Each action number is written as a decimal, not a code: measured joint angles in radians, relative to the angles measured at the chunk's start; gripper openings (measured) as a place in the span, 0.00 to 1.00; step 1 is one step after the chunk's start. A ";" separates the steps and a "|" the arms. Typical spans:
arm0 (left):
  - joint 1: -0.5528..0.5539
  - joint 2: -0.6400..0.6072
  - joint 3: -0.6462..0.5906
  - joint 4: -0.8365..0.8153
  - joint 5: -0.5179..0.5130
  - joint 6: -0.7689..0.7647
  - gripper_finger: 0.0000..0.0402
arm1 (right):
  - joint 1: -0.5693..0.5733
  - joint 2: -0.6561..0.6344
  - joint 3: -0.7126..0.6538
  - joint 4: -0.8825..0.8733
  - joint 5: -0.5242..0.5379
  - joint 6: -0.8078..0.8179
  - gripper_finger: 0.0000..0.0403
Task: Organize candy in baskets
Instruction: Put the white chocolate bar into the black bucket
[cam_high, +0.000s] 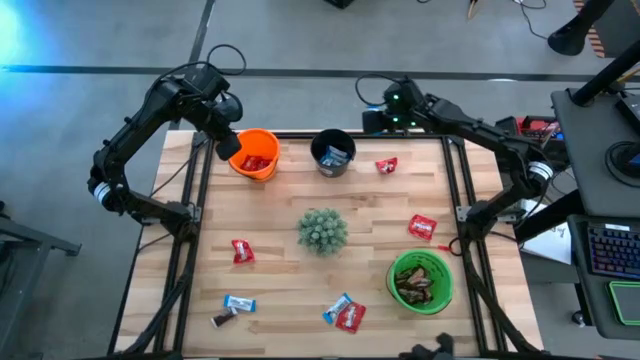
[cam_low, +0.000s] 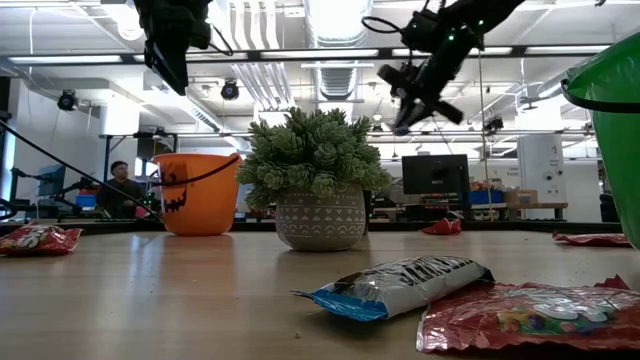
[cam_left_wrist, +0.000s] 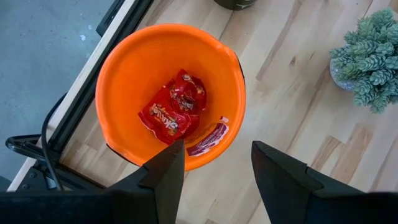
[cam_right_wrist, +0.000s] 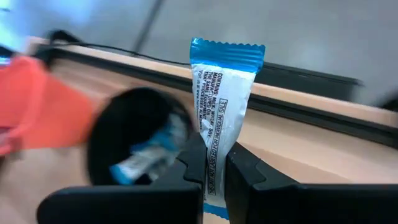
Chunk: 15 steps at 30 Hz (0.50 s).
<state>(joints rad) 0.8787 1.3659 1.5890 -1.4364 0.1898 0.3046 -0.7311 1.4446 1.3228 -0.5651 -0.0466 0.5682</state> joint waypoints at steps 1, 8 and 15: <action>0.000 0.000 0.000 0.000 0.000 0.000 0.42 | 0.008 0.010 0.001 0.029 -0.016 0.007 0.04; 0.000 0.000 0.000 0.000 0.000 0.000 0.42 | 0.068 0.110 0.068 0.071 -0.079 0.001 0.04; 0.000 0.000 0.000 0.000 0.000 0.000 0.42 | 0.116 0.207 0.154 0.069 -0.125 -0.043 0.04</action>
<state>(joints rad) 0.8788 1.3659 1.5890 -1.4364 0.1894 0.3045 -0.6147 1.6520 1.4769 -0.4958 -0.1716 0.5255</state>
